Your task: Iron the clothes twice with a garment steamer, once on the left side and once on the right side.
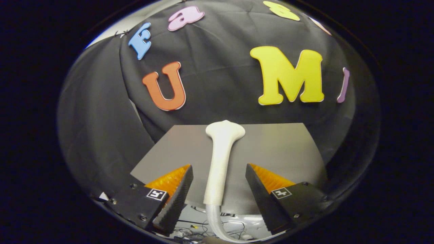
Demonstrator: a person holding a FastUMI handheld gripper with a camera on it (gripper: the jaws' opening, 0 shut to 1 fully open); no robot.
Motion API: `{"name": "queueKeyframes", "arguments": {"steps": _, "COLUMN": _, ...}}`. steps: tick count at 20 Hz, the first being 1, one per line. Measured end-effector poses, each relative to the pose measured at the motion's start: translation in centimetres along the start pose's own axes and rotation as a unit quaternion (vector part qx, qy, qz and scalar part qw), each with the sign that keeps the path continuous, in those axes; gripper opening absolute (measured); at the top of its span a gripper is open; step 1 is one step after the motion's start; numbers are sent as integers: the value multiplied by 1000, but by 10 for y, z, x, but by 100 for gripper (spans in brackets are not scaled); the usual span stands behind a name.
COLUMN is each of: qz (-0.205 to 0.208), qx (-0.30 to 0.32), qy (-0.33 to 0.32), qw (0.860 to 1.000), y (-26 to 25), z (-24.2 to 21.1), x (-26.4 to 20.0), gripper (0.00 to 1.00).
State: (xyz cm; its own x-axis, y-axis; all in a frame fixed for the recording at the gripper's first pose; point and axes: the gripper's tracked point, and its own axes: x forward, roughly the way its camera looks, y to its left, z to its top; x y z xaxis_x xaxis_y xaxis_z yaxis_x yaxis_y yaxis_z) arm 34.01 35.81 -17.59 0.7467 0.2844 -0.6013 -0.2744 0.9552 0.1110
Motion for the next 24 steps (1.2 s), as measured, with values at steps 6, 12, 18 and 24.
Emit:
{"name": "queueKeyframes", "arguments": {"steps": 6, "qz": -5, "qx": -11, "qy": 92, "qw": 996, "y": 3, "z": -19, "x": 56, "gripper": 90}}
{"name": "queueKeyframes", "arguments": {"steps": 12, "qz": -32, "qx": -61, "qy": 86, "qw": 994, "y": 1, "z": -19, "x": 63, "gripper": 74}}
{"name": "queueKeyframes", "arguments": {"steps": 18, "qz": -33, "qx": -80, "qy": 119, "qw": 989, "y": -6, "z": -19, "x": 66, "gripper": 69}}
{"name": "queueKeyframes", "arguments": {"steps": 24, "qz": -14, "qx": -43, "qy": 144, "qw": 989, "y": 1, "z": -19, "x": 64, "gripper": 41}}
